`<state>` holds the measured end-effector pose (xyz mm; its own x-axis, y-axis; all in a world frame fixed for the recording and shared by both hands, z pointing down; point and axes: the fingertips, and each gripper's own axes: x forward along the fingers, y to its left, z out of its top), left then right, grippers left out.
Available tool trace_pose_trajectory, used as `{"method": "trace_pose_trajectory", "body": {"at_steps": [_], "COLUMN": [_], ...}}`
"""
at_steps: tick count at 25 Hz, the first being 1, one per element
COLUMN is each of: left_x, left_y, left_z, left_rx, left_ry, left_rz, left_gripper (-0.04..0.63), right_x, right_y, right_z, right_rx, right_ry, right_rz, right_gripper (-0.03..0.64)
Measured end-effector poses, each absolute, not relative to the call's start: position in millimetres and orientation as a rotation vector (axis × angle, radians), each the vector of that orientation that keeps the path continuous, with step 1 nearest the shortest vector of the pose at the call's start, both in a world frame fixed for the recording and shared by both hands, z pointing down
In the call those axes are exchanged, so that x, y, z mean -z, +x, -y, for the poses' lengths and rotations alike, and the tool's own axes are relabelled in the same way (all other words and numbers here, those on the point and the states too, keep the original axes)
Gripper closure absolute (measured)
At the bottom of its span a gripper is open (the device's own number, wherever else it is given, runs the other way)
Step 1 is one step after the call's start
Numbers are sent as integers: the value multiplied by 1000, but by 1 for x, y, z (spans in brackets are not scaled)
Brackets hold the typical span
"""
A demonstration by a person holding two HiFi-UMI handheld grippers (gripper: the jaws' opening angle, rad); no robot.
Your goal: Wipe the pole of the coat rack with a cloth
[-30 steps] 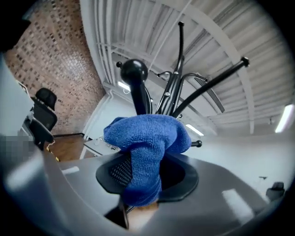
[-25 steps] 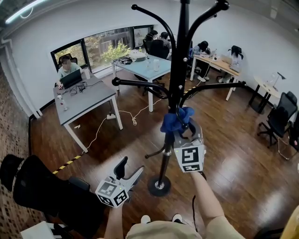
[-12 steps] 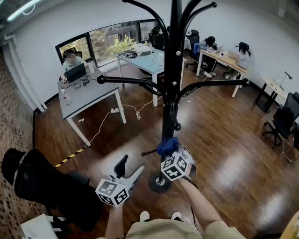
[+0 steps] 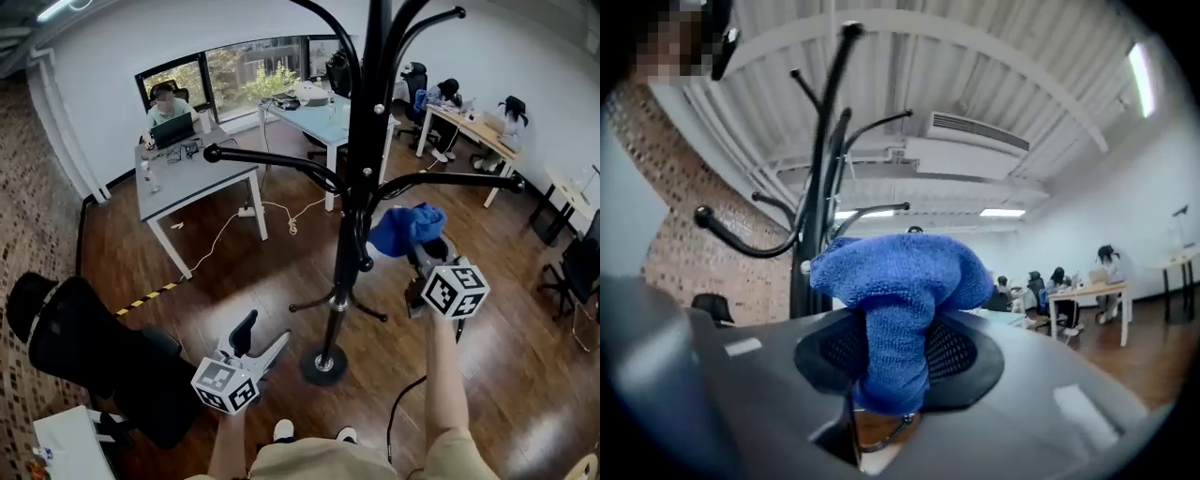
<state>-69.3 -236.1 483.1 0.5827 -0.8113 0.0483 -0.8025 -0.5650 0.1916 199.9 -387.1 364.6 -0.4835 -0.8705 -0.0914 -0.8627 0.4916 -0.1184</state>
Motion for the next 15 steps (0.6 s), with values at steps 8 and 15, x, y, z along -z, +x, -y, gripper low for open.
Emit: {"method": "trace_pose_trajectory", "body": {"at_steps": [8,15], "left_x": [-485,-489], "left_y": [-72,-91], "left_z": [230,229], "left_rx": [56,48], "left_ry": [2581,2530], "left_rz": [1416,1479], "left_gripper": [262,262], "right_x": [-373,-501], "right_y": [101,105], "right_z": [427,420], "right_rx": [538,653], "right_ry": [-580,-455], "right_rz": [-2816,-3389], "right_gripper": [483,483]}}
